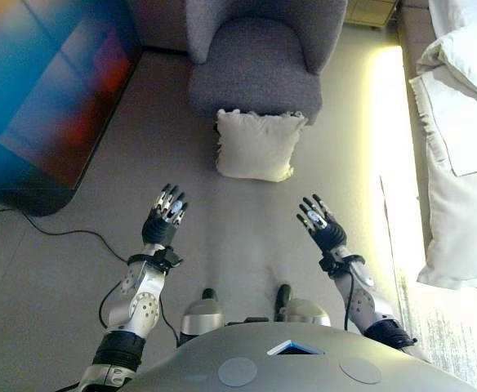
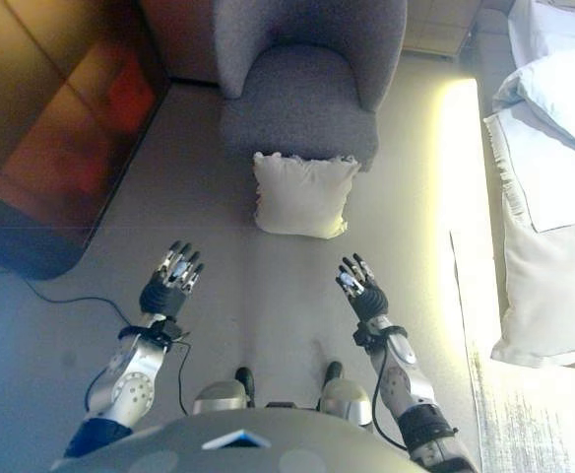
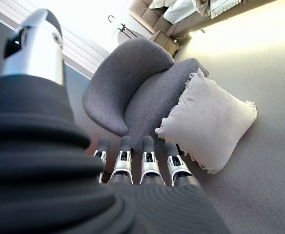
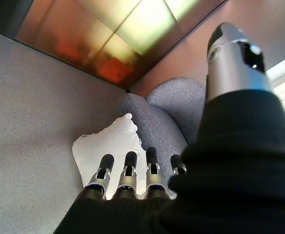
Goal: Pick up the cushion and take it to the sofa
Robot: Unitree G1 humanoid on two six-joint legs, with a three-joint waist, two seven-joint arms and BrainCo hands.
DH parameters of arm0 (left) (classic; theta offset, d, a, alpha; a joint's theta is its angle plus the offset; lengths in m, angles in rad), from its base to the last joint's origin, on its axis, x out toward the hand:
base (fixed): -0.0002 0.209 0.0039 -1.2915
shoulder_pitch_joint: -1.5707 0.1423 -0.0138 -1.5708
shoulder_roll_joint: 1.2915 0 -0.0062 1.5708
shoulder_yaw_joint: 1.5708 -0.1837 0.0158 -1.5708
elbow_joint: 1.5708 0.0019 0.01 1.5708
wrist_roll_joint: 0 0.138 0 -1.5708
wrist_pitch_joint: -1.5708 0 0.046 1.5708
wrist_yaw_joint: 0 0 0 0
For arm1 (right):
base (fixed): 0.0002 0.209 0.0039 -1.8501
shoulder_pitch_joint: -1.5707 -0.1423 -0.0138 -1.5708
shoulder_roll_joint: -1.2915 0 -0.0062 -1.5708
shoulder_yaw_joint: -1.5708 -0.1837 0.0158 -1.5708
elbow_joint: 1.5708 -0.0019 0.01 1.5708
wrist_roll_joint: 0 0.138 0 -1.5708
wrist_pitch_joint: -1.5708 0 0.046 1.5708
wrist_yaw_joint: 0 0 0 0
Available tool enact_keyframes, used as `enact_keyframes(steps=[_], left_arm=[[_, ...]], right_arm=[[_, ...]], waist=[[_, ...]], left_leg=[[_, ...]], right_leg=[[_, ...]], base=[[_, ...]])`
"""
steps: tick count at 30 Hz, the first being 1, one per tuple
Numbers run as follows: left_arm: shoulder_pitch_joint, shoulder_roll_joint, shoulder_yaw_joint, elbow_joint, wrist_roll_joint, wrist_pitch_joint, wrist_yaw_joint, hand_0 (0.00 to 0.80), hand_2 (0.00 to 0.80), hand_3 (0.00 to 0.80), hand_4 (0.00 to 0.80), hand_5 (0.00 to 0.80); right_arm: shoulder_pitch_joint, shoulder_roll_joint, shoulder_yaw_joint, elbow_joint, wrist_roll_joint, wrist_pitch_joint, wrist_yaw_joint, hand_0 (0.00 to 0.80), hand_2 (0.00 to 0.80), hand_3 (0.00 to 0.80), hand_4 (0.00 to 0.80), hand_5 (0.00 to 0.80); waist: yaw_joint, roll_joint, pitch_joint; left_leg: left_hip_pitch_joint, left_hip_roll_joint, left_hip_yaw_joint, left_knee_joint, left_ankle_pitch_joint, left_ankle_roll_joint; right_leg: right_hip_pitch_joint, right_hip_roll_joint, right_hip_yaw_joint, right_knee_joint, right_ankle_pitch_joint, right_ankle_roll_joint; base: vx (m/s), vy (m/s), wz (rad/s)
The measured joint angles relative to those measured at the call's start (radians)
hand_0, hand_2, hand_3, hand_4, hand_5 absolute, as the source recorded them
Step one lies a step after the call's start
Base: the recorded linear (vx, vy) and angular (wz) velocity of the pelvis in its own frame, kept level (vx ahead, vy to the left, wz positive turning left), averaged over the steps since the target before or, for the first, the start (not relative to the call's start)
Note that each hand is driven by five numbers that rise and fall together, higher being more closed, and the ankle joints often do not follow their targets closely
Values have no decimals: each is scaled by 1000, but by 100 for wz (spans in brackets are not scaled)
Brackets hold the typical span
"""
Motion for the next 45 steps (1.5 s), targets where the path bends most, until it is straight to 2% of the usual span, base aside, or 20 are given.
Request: enact_keyframes(steps=[26,30,38,42,45], left_arm=[[35,0,2,-3,-1,0,-8,0,0,0,0,0],[57,-1,3,-3,-2,0,-11,0,0,0,0,0],[52,0,6,-4,-7,-1,-6,0,0,0,0,0],[24,1,18,-1,-21,-4,2,0,0,0,0,0],[-54,0,25,15,-20,-9,3,0,0,0,0,0]], right_arm=[[21,0,0,0,-1,6,4,0,0,0,0,0],[29,-10,-1,0,-1,12,16,0,0,0,0,0],[43,-9,-5,0,-1,26,21,0,0,0,0,0],[23,-4,-5,1,-1,31,16,0,0,0,0,0],[-25,6,-8,4,-1,26,-3,0,0,0,0,0]], waist=[[2,-2,-8],[2,4,-8],[-4,9,-13],[-20,7,-8],[-23,4,17]], left_leg=[[-5,-4,-8,15,-1,0],[-20,-8,-41,41,-19,0],[-19,-22,-16,23,-16,13],[-23,-33,-13,31,-20,24],[-69,-53,-15,85,-46,50]], right_leg=[[-2,0,1,0,-3,4],[-18,-1,29,1,4,5],[-36,-22,57,8,12,15],[-56,-39,61,52,2,20],[-137,-73,54,212,-45,32]], base=[[0,1,0],[4,94,-17],[60,118,-8],[-29,144,-1],[3,234,9]])
